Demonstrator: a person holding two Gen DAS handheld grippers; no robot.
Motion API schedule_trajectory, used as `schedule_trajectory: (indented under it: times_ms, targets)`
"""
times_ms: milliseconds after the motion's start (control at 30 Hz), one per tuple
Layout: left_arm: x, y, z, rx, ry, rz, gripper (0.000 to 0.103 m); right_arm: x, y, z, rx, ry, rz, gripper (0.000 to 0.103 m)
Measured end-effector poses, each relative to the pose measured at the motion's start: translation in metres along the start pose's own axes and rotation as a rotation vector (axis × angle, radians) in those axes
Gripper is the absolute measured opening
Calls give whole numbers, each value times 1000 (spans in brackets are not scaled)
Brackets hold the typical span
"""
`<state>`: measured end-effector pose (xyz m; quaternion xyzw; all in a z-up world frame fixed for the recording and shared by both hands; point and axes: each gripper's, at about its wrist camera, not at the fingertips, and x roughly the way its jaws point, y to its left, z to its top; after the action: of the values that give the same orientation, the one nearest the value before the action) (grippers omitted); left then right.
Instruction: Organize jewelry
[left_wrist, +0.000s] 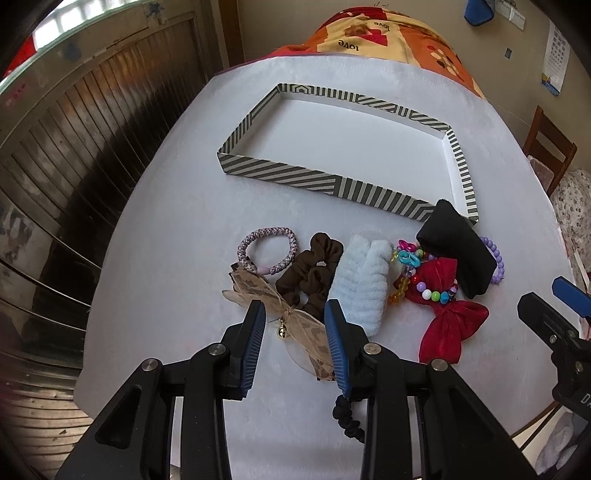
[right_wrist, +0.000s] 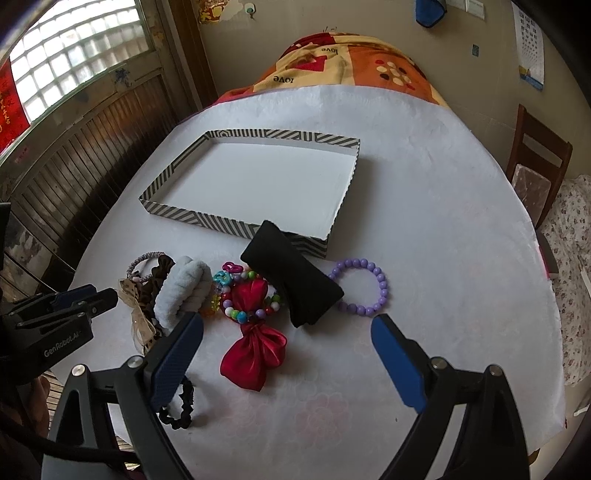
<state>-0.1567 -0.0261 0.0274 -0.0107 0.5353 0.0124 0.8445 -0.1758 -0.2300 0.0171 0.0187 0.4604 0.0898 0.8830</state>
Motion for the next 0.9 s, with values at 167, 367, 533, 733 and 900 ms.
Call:
schedule_trajectory:
  times_ms: [167, 367, 533, 733, 900]
  targets:
    - [5, 14, 2, -15, 14, -25, 24, 6, -6, 1, -4, 10, 0, 95]
    - [17, 39, 5, -86, 67, -103, 24, 21, -20, 5, 0, 27, -10, 95]
    - [27, 48, 11, -109, 97, -143, 24, 38, -25, 11, -2, 48, 3, 95]
    - [44, 63, 26, -136, 124, -133, 24, 54, -25, 22, -15, 60, 13, 95]
    - [66, 70, 46, -117, 143, -109, 24, 65, -26, 31, -15, 71, 20, 95]
